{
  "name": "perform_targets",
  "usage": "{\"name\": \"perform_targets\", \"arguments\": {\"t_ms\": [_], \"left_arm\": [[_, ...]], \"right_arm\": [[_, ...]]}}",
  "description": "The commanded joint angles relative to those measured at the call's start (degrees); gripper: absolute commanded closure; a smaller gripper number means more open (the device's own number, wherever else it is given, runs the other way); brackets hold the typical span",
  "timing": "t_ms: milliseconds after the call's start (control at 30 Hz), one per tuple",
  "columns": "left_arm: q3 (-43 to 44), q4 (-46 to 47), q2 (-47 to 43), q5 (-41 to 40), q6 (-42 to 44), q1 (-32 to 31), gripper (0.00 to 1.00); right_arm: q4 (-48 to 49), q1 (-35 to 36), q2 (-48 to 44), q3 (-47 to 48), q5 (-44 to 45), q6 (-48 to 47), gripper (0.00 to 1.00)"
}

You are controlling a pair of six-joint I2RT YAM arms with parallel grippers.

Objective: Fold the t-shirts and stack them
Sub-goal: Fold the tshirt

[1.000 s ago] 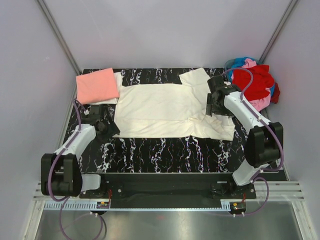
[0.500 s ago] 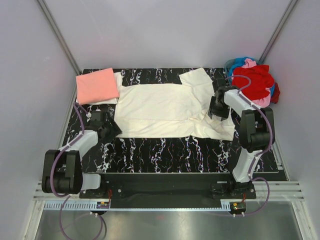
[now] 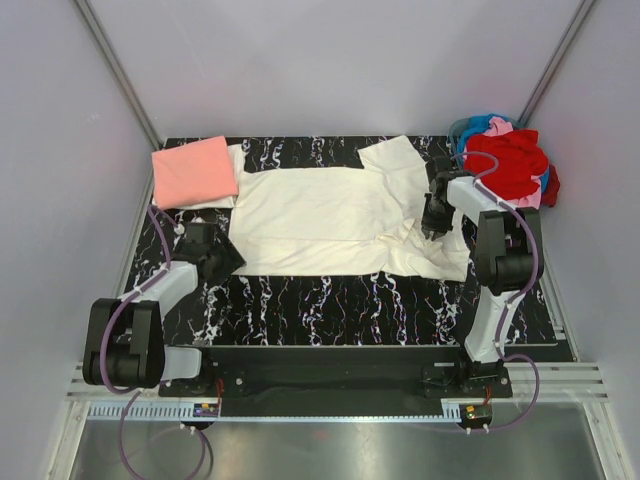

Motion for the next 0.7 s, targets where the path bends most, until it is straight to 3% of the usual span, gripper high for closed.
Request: {"name": "perform_targets", "arguments": {"t_ms": [0,167,500,667], "left_arm": [[0.21,1.61,0.72,-2.46,-0.37,-0.42,0.33],[0.30,1.35,0.98,-3.17,-0.72,-0.60,0.34],[1.00,0.82,1.95,-4.13,-1.16,-1.22,0.36],[1.09,0.73,2.21,-4.22,-1.16,-1.48,0.36]], "right_arm": [[0.33,-0.24,0.37,3.87,-0.34,-1.14,0.76],[-1.78,-0.24,1.33,7.64,0.71,-1.93,0.96],[-7.49,-0.24,7.91,20.47,14.76,-6.68,1.00],[-6.26,-0.33,12.66,24.86,15.12,-8.18,1.00]]}}
